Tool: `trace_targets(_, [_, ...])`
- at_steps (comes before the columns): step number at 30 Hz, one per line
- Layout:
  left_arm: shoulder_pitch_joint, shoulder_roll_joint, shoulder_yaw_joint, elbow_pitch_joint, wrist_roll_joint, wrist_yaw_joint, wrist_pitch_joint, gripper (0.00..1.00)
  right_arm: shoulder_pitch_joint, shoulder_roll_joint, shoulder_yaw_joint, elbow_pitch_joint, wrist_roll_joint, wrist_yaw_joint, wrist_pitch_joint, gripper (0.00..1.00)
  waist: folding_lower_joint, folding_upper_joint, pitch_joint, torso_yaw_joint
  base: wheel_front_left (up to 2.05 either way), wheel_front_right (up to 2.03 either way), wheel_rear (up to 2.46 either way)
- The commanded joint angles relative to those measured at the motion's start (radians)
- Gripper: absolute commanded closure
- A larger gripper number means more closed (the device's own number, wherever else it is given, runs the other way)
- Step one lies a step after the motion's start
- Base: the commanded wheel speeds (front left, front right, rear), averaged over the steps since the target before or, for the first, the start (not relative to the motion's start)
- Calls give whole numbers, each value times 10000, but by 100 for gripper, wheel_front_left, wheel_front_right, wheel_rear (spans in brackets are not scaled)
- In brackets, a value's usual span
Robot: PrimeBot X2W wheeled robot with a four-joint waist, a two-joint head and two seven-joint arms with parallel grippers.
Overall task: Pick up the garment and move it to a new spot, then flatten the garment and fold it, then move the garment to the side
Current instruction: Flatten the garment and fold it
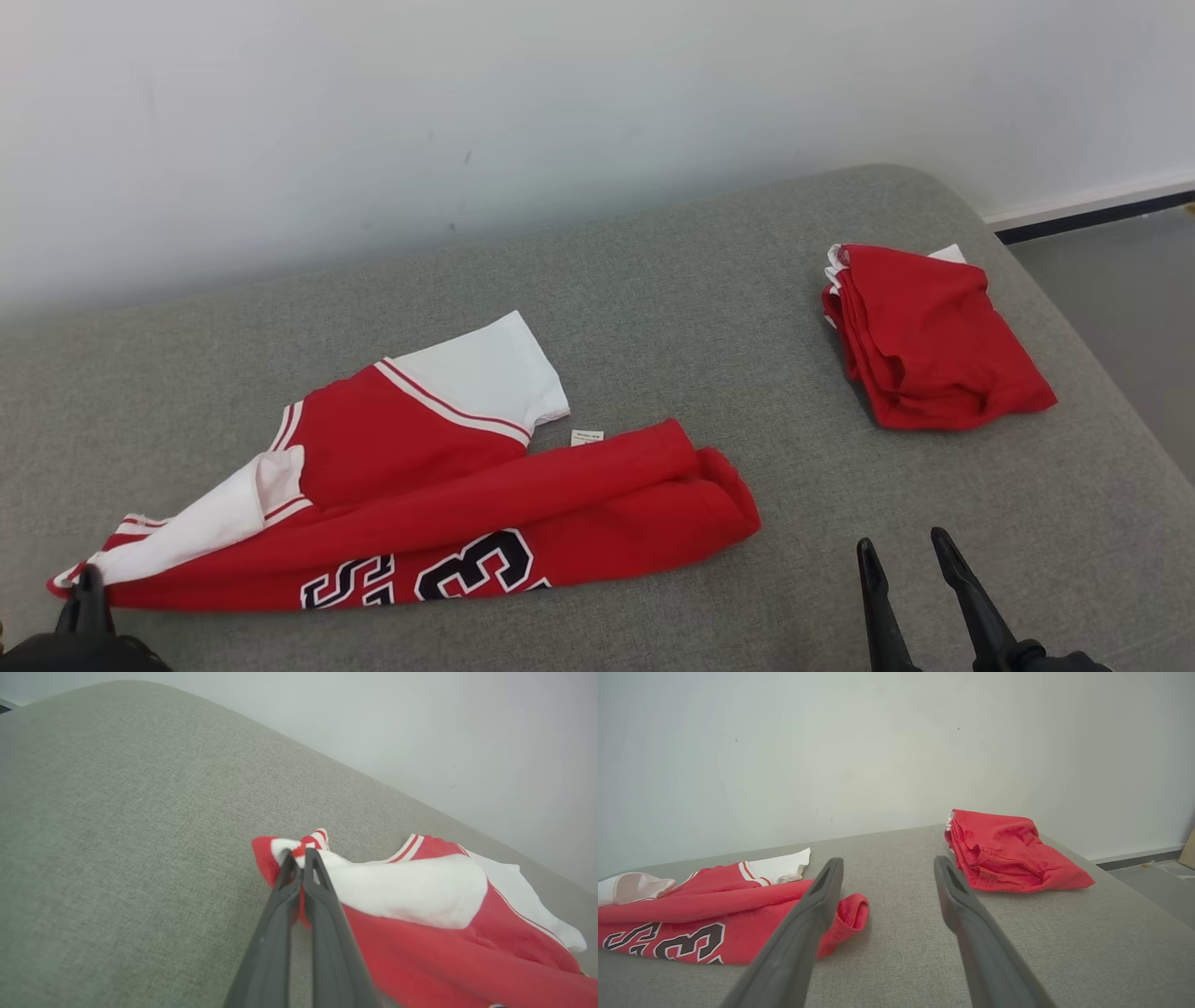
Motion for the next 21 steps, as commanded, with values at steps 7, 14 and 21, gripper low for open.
trace_targets(7, [564,241,207,-534,889,576,-257,36,-82,7,83,182,-74,-25,0,0,0,0,36,143,0,0,0])
trace_targets(14, [1150,-74,989,-3012,2977,1149,-253,0,-736,8,47,1032,369,-26,0,0,0,0,32,434,0,0,0])
trace_targets(21, [1856,-933,598,-5836,4707,1156,-255,0,-2694,-613,140,3934,1246,-26,113,0,0,0,-10,1170,0,0,0])
